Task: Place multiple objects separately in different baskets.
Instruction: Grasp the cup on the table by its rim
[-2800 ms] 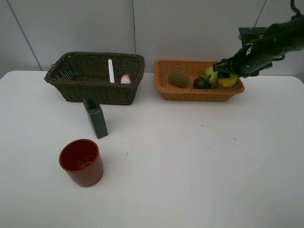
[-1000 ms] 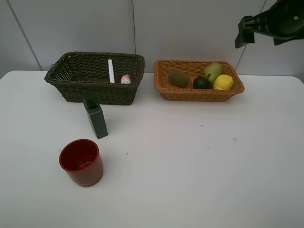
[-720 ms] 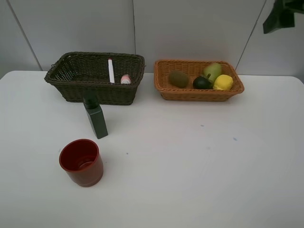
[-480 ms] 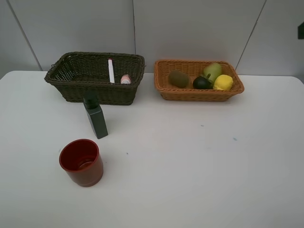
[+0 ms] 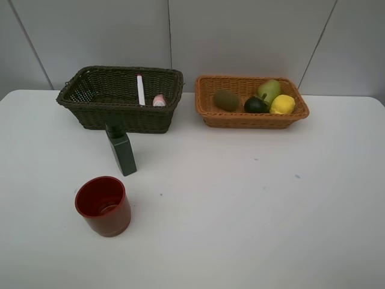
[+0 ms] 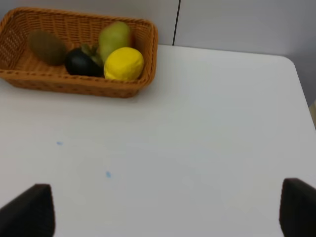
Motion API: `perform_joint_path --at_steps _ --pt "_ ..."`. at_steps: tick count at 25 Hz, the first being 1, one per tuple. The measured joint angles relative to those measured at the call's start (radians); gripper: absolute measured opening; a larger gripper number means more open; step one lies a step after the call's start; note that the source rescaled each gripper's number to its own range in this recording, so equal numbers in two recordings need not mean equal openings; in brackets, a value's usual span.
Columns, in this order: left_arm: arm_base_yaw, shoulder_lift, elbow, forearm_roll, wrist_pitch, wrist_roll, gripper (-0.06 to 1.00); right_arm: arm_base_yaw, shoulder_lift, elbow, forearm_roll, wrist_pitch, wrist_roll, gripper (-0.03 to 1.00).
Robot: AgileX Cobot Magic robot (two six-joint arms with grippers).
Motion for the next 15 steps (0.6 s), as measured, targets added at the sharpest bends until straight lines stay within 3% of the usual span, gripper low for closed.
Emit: perform_joint_path --at_steps 7,15 --pt "0.000 0.000 0.000 0.000 0.000 0.000 0.93 0.018 -0.164 0.024 0.042 0.131 -0.001 1.00" --pt "0.000 0.000 0.000 0.000 0.000 0.000 0.93 0.018 -0.285 0.138 0.095 0.130 -0.024 1.00"
